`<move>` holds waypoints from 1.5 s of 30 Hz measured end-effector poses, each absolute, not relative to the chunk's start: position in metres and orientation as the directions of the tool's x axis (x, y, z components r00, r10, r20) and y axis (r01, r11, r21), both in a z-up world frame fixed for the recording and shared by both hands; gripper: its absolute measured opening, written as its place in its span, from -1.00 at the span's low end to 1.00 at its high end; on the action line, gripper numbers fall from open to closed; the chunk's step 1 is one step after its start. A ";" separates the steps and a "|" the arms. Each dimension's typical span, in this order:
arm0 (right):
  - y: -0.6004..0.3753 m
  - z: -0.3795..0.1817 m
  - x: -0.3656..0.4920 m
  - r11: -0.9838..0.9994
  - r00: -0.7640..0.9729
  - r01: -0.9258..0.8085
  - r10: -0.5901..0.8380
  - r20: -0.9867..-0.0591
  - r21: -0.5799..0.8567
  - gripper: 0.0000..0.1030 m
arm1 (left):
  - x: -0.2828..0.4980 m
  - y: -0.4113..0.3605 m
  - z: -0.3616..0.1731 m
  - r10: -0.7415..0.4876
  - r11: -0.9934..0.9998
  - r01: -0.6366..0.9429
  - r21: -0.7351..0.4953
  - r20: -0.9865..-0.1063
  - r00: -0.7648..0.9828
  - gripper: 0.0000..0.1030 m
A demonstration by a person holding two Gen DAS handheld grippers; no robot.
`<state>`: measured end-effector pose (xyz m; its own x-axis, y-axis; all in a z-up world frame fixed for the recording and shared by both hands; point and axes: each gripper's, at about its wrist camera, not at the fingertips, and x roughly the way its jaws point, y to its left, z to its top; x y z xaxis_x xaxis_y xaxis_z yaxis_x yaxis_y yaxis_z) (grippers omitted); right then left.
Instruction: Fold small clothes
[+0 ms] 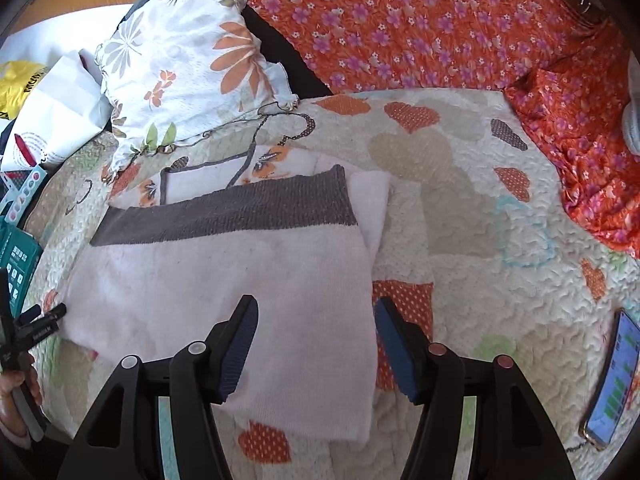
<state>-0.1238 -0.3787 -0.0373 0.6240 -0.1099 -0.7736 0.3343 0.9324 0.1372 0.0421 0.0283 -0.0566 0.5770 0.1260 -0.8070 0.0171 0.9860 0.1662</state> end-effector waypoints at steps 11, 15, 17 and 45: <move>-0.366 -0.050 -0.126 0.922 0.614 0.334 -0.056 -0.787 0.195 0.29 | 0.044 0.051 -0.062 -0.073 0.997 0.009 -0.082 -0.829 0.554 0.52; -0.366 -0.052 -0.123 0.918 0.614 0.336 -0.044 -0.788 0.210 0.29 | 0.045 0.030 -0.064 -0.097 0.995 0.060 -0.077 -0.836 0.540 0.52; -0.368 -0.053 -0.122 0.915 0.614 0.339 -0.039 -0.788 0.219 0.29 | 0.045 0.023 -0.062 -0.112 0.994 0.072 -0.087 -0.835 0.539 0.52; -0.355 -0.065 -0.106 0.933 0.588 0.289 0.006 -0.809 0.217 0.32 | 0.071 0.003 -0.091 -0.090 0.996 0.049 -0.076 -0.888 0.451 0.47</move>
